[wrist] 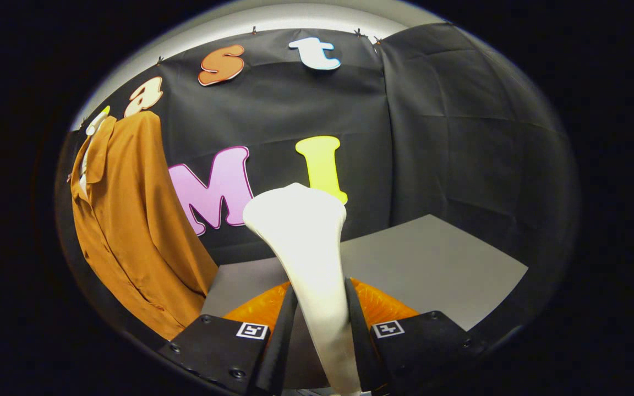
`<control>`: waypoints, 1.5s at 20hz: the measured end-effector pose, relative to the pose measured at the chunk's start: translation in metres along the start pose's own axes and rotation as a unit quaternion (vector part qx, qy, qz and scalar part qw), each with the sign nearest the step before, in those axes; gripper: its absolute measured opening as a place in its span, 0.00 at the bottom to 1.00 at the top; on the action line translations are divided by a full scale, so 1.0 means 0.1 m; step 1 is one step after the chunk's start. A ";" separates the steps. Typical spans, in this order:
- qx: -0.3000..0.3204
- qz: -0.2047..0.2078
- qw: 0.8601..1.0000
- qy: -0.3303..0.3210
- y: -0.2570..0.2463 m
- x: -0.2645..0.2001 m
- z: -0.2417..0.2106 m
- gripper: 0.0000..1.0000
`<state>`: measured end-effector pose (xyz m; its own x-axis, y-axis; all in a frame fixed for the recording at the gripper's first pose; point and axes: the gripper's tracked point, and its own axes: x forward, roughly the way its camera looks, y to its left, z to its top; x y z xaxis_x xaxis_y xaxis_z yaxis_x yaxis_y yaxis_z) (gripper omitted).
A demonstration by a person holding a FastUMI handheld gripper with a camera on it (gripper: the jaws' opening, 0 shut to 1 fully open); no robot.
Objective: Iron the clothes twice with a garment steamer, once on the left side and once on the right side.
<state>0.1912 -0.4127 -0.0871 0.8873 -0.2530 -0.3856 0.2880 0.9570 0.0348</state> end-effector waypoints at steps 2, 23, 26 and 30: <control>0.001 -0.003 1.000 -0.018 0.03 -0.10 0.07 0.54; -0.026 0.018 0.994 -0.102 1.98 -0.84 0.18 0.54; -0.026 0.023 0.994 -0.103 2.28 -0.85 0.14 0.54; -0.028 0.028 0.994 -0.098 2.62 -0.83 0.03 0.54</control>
<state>0.1946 -0.1415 -0.0432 0.9564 -0.2161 -0.1965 0.2200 0.9755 -0.0020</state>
